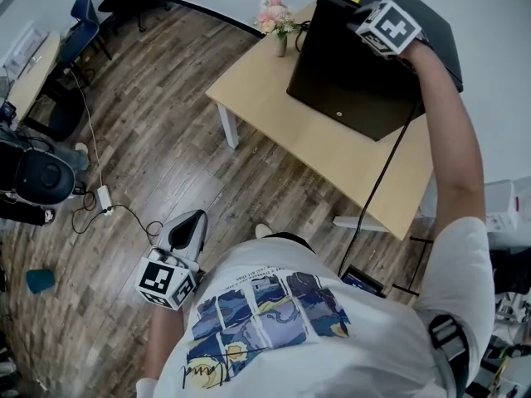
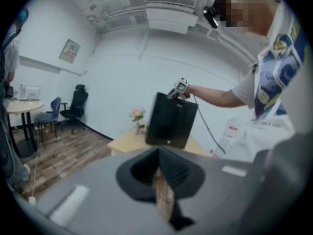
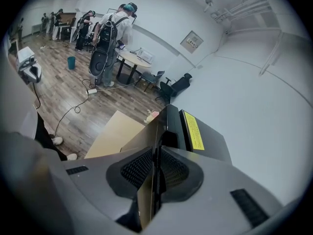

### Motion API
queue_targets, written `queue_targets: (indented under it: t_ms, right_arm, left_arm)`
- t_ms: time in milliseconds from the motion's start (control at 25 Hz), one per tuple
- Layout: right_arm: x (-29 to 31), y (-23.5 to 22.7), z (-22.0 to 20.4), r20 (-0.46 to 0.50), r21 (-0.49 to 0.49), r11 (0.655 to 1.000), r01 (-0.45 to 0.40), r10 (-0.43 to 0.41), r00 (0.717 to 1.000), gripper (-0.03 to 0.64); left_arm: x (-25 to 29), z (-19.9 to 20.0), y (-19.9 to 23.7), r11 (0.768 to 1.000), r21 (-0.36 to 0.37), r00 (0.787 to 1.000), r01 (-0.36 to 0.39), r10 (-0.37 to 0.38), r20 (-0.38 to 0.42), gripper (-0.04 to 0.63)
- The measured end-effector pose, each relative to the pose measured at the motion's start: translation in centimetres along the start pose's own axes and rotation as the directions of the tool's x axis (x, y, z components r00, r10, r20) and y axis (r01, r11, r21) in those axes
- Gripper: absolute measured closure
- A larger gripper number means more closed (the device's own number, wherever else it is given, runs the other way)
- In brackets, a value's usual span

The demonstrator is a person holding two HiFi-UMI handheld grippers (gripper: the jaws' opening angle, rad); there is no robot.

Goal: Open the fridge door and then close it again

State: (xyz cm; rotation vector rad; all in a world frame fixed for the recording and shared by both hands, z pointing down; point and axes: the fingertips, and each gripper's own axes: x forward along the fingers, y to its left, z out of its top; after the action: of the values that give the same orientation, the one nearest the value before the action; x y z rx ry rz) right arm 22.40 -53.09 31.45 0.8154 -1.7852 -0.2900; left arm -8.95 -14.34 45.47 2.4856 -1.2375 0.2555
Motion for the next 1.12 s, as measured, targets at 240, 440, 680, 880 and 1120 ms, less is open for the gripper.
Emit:
queue_targets:
  t_ms: [240,440,680,880,1120]
  right_arm:
    - [-2.6,-0.6,-1.1,0.053,0.033,0.989,0.145,-0.146,0.988,0.565]
    - [-5.8,1.9,-2.2,0.104,0.106,0.970,0.217,-0.228,0.968,0.581]
    - [-7.4,11.3,-5.4,0.107,0.154,0.970,0.186,-0.204,0.973,0.594]
    - [-9.3,22.3,-8.8,0.158,0.327,0.940,0.097,-0.156,0.975,0.597]
    - [-12.5,37.0,-11.2,0.240,0.578,0.815,-0.047,-0.115,0.964,0.597]
  left_arm:
    - [-3.0,-0.9,0.0,1.000,0.007,1.000,0.007,-0.007,0.001,0.588]
    - [-4.9,-1.7,-0.5,0.999,0.016,0.999,0.043,-0.043,-0.002,0.588]
    - [-6.7,-2.3,-1.0,0.995,0.026,0.996,0.092,-0.092,-0.004,0.588]
    - [-7.4,-3.2,-1.9,0.986,0.036,0.987,0.162,-0.162,-0.025,0.588]
    - [-7.6,-3.2,-3.0,0.968,0.061,0.969,0.245,-0.243,-0.032,0.588]
